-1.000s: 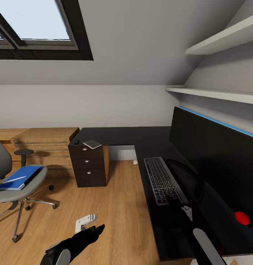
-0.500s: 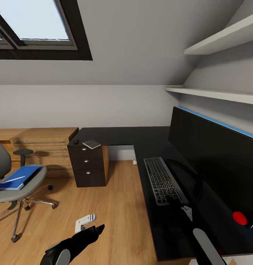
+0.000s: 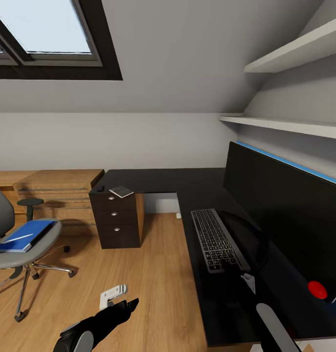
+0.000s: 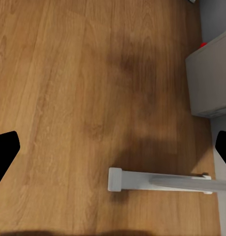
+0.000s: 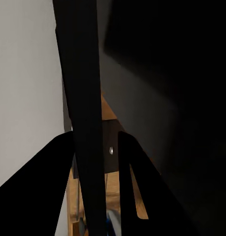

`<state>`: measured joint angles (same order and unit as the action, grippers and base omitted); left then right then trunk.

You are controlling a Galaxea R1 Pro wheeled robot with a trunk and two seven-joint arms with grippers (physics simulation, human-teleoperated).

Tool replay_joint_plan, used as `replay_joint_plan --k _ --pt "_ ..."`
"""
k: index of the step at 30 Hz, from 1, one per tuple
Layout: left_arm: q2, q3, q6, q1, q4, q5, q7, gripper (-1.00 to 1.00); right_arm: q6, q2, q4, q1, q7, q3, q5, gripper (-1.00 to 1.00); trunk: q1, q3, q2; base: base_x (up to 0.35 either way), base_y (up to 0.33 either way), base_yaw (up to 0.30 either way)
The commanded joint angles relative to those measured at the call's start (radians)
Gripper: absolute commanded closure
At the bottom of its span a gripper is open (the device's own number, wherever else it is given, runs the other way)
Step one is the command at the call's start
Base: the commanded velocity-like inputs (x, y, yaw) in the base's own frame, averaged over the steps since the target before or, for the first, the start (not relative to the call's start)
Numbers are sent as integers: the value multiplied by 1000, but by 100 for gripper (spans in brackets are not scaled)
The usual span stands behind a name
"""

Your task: In the bedroom, organize the workspace by keeping the computer under the desk, ensuring the monitor is on the desk, placing the keyboard on the desk next to the monitor, placing the mouse on the desk next to the keyboard, moving the folder from the swivel chair onto the desk next to the mouse, stacking the notebook on top of the folder with the pen on top of the notebook, and positioning the swivel chair next to the desk.

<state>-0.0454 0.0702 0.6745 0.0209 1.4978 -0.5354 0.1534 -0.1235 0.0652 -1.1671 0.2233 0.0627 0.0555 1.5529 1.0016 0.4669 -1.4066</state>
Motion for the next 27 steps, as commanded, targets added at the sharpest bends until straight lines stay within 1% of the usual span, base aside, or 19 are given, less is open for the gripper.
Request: replay_joint_plan --k 1,2,3,14,21,27 --pt "0 0 4 1 1 -11 9 -100 0 1 -2 0 6 1 7 100 0 1 -1 0 0 0" --pt "0 0 4 1 1 -11 9 -100 0 1 -2 0 6 1 7 100 0 1 -1 0 0 0" --pt "0 0 4 1 1 -11 9 -100 0 1 -2 0 6 1 7 -100 0 1 -1 0 0 0" --pt "1 -2 3 1 1 -10 8 -100 1 1 -2 1 6 1 6 -100 0 1 -1 -2 0 0" --pt "1 -3 3 1 1 -9 8 -100 1 1 -2 0 6 0 6 -100 0 1 -1 -216 0 0" --pt "1 -3 3 1 2 -9 8 -100 1 1 -2 0 6 1 6 -100 0 1 -1 -94 0 0"
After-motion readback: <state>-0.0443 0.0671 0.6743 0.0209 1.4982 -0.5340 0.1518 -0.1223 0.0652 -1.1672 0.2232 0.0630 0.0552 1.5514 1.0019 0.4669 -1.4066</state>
